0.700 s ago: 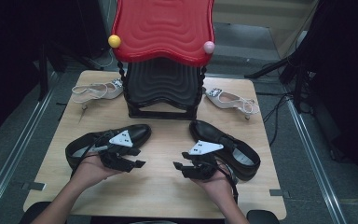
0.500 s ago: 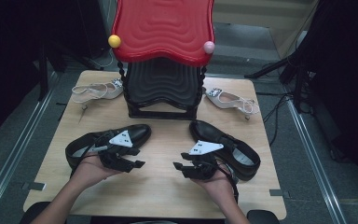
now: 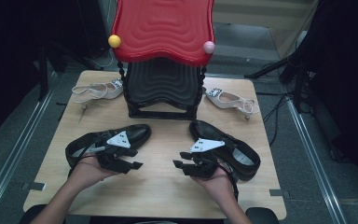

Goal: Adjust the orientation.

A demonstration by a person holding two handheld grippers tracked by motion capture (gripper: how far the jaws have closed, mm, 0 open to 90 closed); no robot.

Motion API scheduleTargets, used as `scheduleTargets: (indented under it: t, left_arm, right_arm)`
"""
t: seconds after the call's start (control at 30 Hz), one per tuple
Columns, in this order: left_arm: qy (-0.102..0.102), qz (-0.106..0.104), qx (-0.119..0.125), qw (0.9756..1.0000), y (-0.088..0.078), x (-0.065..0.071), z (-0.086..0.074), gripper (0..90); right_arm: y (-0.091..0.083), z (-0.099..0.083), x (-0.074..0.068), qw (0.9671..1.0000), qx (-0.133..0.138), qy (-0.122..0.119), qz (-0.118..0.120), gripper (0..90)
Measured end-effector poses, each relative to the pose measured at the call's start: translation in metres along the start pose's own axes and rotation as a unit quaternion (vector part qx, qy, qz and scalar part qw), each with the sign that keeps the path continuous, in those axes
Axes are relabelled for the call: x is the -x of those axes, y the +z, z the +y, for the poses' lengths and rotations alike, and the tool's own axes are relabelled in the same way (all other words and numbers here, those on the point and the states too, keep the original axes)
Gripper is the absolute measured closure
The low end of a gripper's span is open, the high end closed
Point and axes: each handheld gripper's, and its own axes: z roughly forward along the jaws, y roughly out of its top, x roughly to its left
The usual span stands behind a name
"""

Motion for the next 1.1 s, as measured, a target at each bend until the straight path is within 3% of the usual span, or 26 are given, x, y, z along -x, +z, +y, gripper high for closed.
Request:
scheduleTargets:
  t: [0.17, 0.53, 1.1]
  left_arm:
    - [-0.003, 0.010, 0.000, 0.9999, -0.007, -0.001, -0.003, 46.8]
    - [-0.032, 0.039, 0.010, 0.9987, -0.033, -0.006, -0.014, 46.5]
    - [-0.076, 0.057, 0.020, 0.9953, -0.083, -0.024, -0.032, 46.9]
  right_arm:
    - [0.002, 0.003, 0.000, 1.0000, -0.001, -0.002, 0.006, 59.2]
    - [0.012, 0.009, 0.002, 0.9997, -0.016, -0.007, 0.019, 56.2]
    - [0.017, 0.010, 0.001, 0.9992, -0.031, -0.014, 0.021, 55.7]
